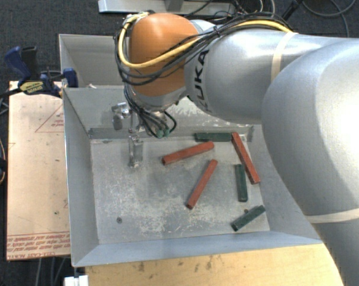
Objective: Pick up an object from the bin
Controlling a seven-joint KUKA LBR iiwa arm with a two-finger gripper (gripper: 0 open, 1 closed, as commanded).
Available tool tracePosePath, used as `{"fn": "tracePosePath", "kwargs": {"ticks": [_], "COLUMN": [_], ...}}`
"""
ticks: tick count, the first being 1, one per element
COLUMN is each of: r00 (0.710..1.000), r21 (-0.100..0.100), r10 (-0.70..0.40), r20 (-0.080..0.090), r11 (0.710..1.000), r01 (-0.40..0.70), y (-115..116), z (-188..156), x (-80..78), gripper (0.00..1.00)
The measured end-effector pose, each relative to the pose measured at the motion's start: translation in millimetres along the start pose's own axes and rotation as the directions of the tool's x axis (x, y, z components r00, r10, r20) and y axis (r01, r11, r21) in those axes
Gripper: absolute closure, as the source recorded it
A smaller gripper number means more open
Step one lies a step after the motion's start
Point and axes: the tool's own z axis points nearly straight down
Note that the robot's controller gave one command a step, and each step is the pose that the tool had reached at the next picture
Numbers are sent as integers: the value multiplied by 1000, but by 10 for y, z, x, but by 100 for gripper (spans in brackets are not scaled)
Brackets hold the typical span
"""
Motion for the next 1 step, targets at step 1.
{"fn": "tracePosePath", "kwargs": {"ticks": [1], "r00": [1000], "r21": [-3], "r10": [-29], "r20": [-4], "r11": [1000], "r01": [29], "y": [-402], "z": [62], "x": [103], "gripper": [0]}}
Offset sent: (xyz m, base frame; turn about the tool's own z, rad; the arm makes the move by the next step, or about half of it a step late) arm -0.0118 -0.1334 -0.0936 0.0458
